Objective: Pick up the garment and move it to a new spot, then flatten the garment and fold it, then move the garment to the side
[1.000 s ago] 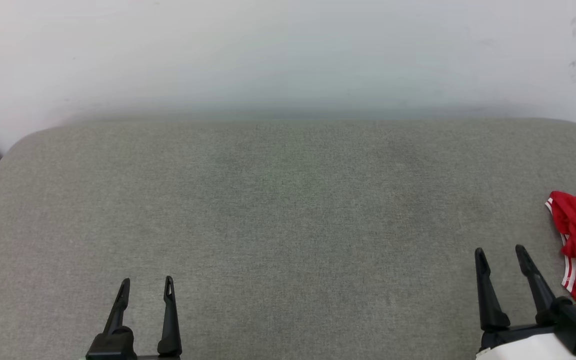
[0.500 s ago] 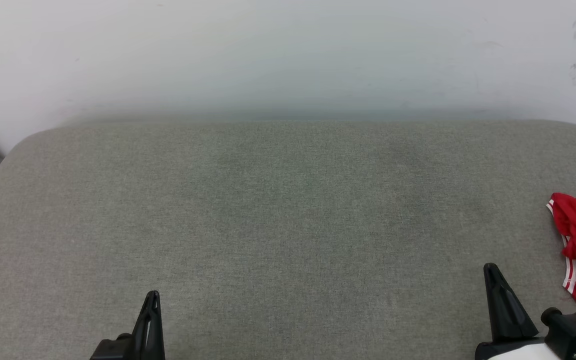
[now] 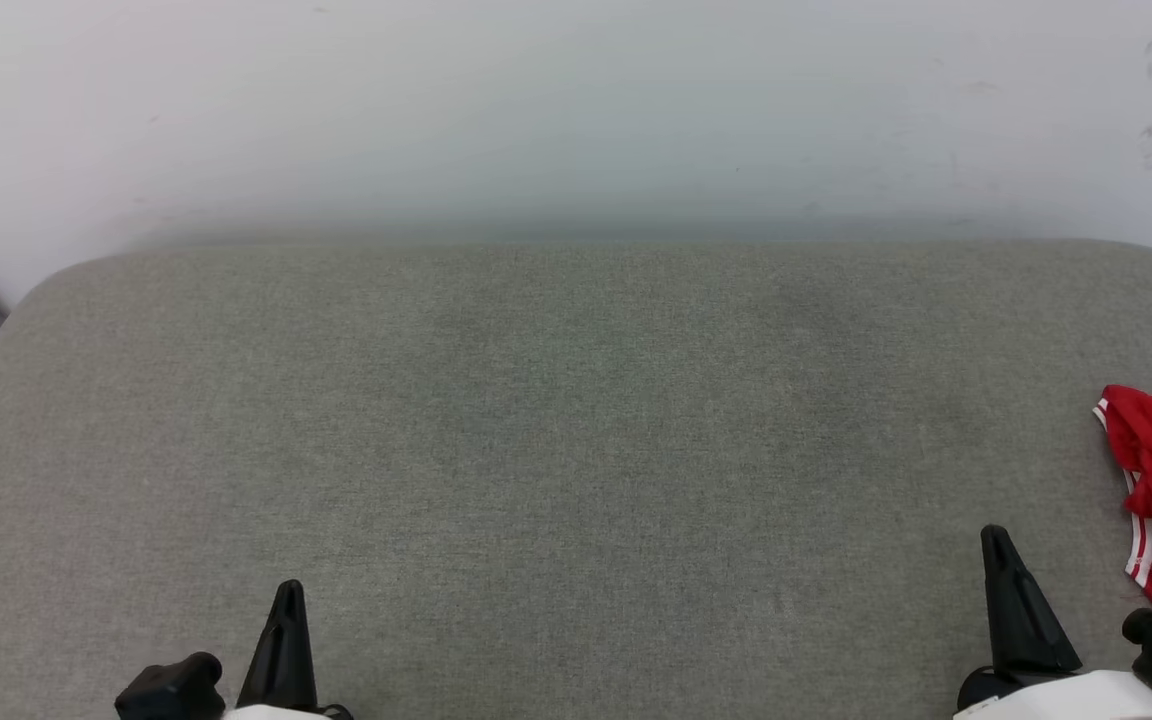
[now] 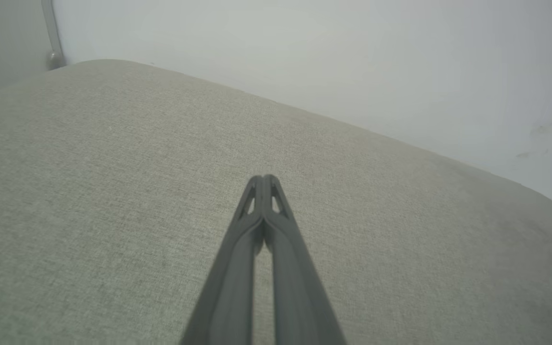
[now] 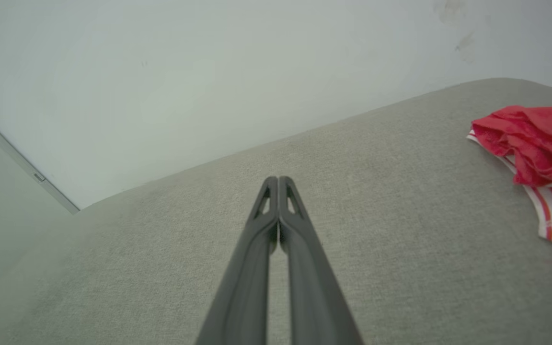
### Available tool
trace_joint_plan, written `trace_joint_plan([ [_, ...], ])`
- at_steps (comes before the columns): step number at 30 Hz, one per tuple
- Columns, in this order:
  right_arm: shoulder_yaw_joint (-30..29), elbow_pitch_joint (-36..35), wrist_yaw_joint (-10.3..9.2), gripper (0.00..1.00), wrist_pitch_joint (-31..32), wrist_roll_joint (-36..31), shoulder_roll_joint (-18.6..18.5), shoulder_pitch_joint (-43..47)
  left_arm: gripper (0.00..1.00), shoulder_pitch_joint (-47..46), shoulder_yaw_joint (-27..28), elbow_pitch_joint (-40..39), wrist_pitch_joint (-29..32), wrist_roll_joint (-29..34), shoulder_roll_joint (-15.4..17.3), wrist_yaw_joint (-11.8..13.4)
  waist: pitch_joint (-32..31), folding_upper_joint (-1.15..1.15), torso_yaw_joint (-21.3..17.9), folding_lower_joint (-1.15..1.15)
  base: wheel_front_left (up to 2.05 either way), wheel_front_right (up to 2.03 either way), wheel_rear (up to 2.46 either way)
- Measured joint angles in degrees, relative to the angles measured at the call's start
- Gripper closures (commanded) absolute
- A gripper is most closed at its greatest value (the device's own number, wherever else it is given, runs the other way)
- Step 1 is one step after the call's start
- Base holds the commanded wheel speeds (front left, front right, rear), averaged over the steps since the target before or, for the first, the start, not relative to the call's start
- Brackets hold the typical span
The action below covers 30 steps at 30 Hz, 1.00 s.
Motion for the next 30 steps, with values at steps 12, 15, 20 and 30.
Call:
trace_joint_plan([
  [12, -0.1, 1.2, 0.0, 1.0, 2.4, 12.1, -0.3, -2.0, 1.0, -2.2, 0.9, 1.3, 2.6, -12.1, 0.1, -1.3, 0.0, 0.0, 0.0, 0.0, 0.0, 0.0, 0.0],
  [15, -0.1, 1.5, 0.0, 1.0, 3.0, 14.7, -0.4, -2.2, 1.0, -2.4, 1.1, 1.6, 3.3, -14.9, 0.1, -1.6, 0.1, 0.0, 0.0, 0.0, 0.0, 0.0, 0.0],
  [20, -0.3, 1.9, 0.0, 1.0, 4.0, 19.1, -0.5, -3.2, 1.0, -3.4, 1.5, 2.1, 4.3, -19.2, 0.1, -2.0, 0.1, 0.0, 0.0, 0.0, 0.0, 0.0, 0.0],
  [30, -0.5, 2.7, 0.0, 1.0, 5.7, 27.0, -0.6, -4.3, 1.0, -4.8, 2.3, 3.0, 6.1, -27.3, 0.1, -2.8, 0.1, 0.0, 0.0, 0.0, 0.0, 0.0, 0.0],
])
